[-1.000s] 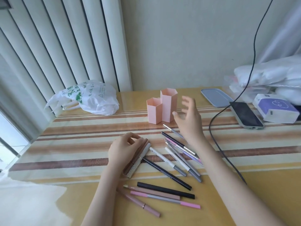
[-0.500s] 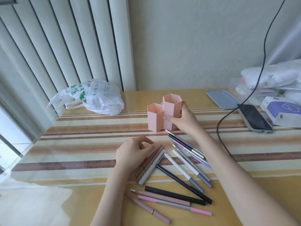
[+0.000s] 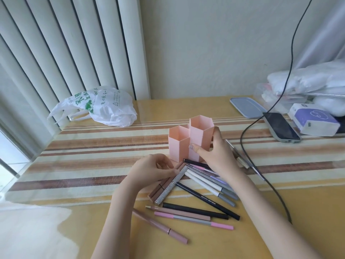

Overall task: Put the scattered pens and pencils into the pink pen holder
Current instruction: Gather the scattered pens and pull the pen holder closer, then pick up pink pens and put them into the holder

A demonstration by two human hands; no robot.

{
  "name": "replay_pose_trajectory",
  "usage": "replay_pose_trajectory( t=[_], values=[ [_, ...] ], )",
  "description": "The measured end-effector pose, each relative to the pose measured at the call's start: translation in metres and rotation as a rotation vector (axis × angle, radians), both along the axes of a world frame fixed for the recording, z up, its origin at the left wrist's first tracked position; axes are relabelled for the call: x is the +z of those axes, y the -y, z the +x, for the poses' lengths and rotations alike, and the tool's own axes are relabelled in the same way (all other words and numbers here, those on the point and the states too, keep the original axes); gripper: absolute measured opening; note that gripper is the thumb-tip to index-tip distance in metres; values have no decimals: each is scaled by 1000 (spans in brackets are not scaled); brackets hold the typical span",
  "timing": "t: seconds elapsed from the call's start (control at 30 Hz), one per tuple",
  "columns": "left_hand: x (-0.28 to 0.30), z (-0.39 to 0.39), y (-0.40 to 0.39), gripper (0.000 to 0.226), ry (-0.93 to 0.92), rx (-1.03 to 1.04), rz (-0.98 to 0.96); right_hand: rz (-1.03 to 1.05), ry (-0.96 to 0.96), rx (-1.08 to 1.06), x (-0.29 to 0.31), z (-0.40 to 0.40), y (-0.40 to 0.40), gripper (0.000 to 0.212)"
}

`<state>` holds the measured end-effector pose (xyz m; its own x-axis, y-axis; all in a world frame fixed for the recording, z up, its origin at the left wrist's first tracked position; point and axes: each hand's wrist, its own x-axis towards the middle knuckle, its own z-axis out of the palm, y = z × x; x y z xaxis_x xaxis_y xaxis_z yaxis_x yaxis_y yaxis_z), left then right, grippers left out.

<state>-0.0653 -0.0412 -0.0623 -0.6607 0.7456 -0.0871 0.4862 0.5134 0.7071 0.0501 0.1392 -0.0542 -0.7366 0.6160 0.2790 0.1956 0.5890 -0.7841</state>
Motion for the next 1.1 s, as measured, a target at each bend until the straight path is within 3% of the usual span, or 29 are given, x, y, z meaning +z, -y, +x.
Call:
replay_pose_trajectory(
  t=[0.17,0.3,0.43,0.53,0.7,0.93,1.1],
  values=[
    [0,3,-4,54,-63,-89,-148,22,-22,-20,-6,2,3,57],
    [-1,7,-9,48,-118,-105,-216,-49,-33,-14,-11,10,-2,87],
    [-3,10,-14,44,-165,-73,-235,267,-123,-98,-5,19,0,91],
    [-2,16,-17,35,-235,-64,-201,416,-225,-115,2,20,5,78],
    [-3,23,-17,31,-299,-63,-159,592,-468,-59,3,22,13,30],
    [0,26,-22,23,-280,-44,-80,696,-473,60,-2,20,25,21],
    [0,32,-27,32,-425,-85,-161,682,-422,123,-3,20,32,19]
  ],
)
